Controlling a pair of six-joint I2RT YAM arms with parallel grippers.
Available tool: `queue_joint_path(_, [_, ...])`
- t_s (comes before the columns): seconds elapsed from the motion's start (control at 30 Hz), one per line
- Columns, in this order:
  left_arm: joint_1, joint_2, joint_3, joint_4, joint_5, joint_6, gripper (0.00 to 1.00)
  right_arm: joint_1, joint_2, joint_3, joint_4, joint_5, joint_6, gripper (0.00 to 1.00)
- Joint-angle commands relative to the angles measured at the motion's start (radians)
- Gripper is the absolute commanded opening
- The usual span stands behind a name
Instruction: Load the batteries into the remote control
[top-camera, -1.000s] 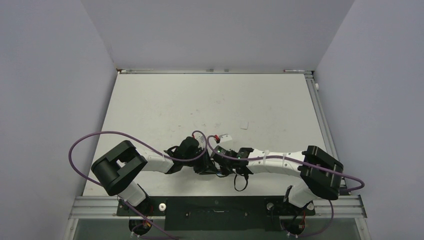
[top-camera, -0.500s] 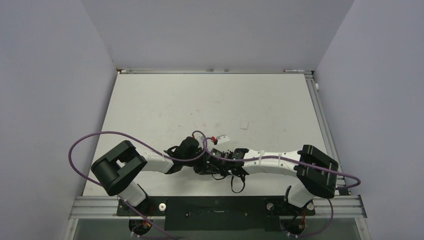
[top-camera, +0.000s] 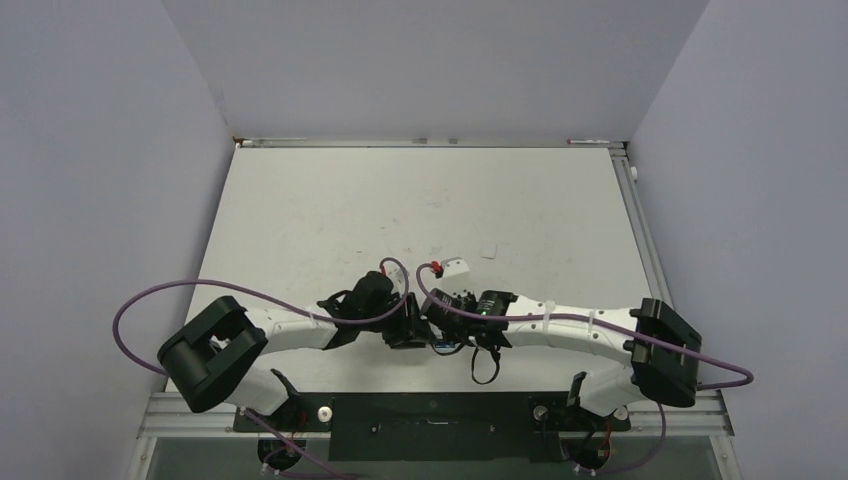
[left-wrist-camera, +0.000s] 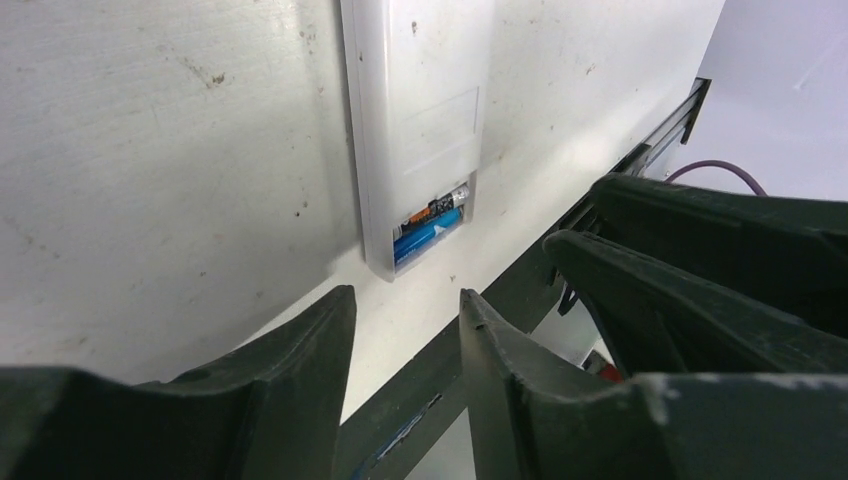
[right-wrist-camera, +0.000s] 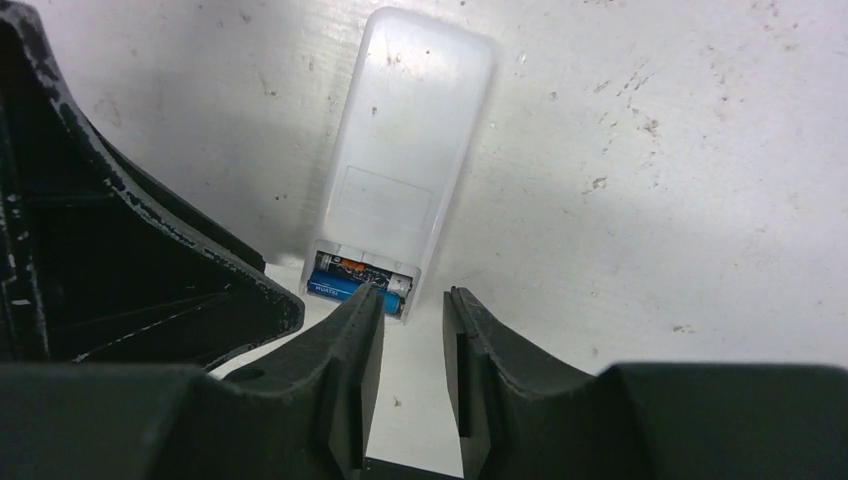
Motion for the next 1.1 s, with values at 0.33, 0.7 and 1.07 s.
queue_joint_path(0.33, [0.02, -0.246, 0.095, -0.322, -0.156, 0.158, 0.64, -0.097, -0.18, 0.059, -0.065, 0.084, -0.063, 0.54])
queue_joint_path(0.7, [0.093, -0.436, 0.109, -0.482, -0.189, 0.228, 0.85, -0.355, -0.164, 0.144, -0.021, -0.007, -0.303, 0.7])
queue_joint_path(1.07, [0.197, -0.498, 0.116, -0.515, -0.106, 0.299, 0.96, -0.598, 0.013, 0.216, 0.116, -0.189, -0.544, 0.75])
